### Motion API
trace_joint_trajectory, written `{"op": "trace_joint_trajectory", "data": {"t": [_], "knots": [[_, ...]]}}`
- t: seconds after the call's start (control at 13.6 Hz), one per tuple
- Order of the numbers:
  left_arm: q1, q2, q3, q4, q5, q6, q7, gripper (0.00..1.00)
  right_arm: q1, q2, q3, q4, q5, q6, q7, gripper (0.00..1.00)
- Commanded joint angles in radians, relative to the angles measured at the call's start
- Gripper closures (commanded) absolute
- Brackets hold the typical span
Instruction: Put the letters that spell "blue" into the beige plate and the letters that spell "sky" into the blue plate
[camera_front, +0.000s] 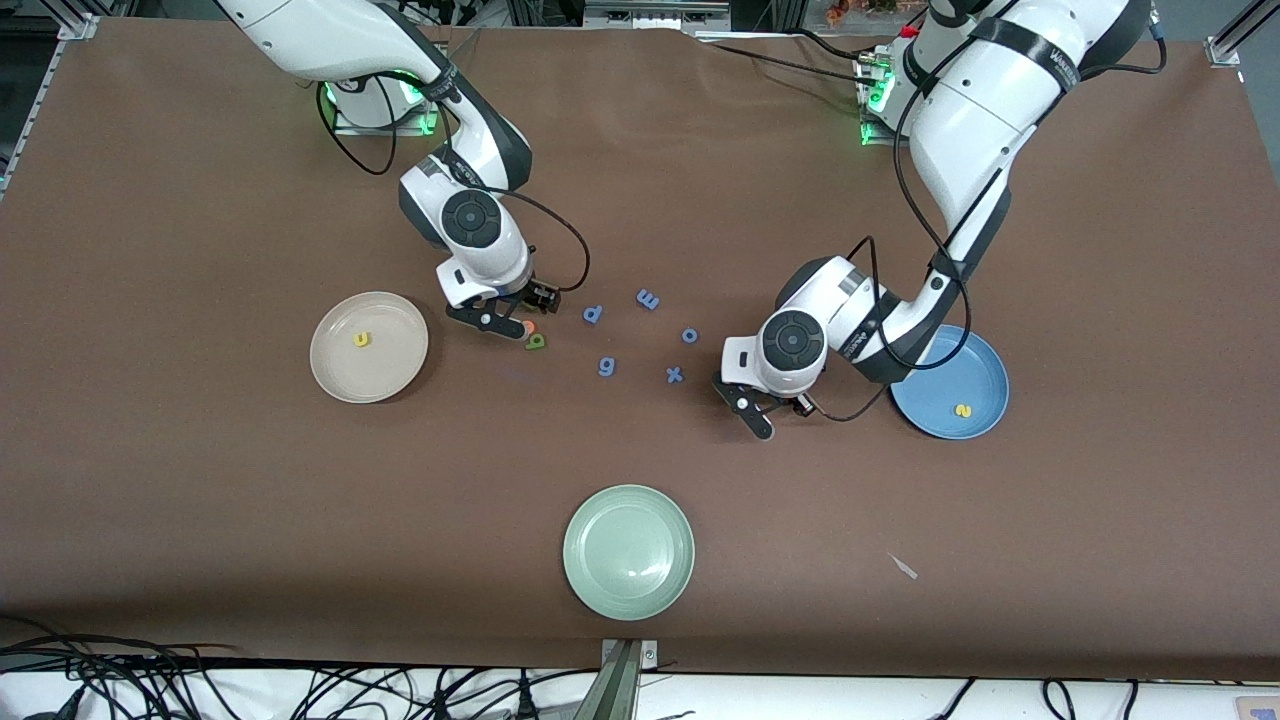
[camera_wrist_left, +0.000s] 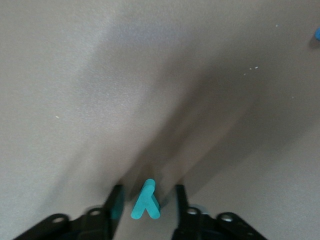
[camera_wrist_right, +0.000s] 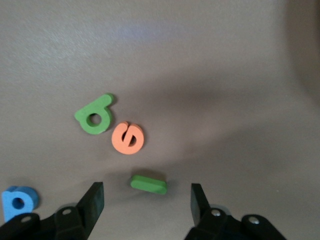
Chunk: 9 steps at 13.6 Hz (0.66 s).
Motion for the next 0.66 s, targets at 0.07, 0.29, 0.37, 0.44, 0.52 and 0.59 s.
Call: {"op": "trace_joint_trajectory", "data": {"t": [0.07, 0.29, 0.37, 0.44, 0.52, 0.59], "knots": [[0.013, -0.007, -0.001, -0.006, -0.02, 0.003, 0.013, 1.0, -0.002, 0.003, 0.005, -0.047, -0.011, 0.079, 0.022, 0.21], [0.031, -0.037, -0.003, 0.008, -0.021, -0.019, 0.014, 1.0, -0.002, 0.009, 0.005, -0.062, -0.034, 0.102, 0.022, 0.21], [0.033, -0.057, -0.003, 0.014, -0.021, -0.042, 0.014, 1.0, -0.002, 0.012, 0.003, -0.063, -0.042, 0.104, 0.022, 0.22], [0.04, -0.092, -0.004, 0.014, -0.021, -0.06, 0.016, 1.0, -0.002, 0.014, 0.003, -0.063, -0.047, 0.104, 0.022, 0.22], [0.054, -0.115, -0.004, 0.016, -0.021, -0.086, 0.037, 1.0, -0.002, 0.015, 0.003, -0.063, -0.048, 0.104, 0.022, 0.22], [0.071, -0.138, -0.003, 0.025, -0.021, -0.118, 0.08, 1.0, -0.002, 0.015, 0.002, -0.063, -0.048, 0.104, 0.02, 0.24]]}}
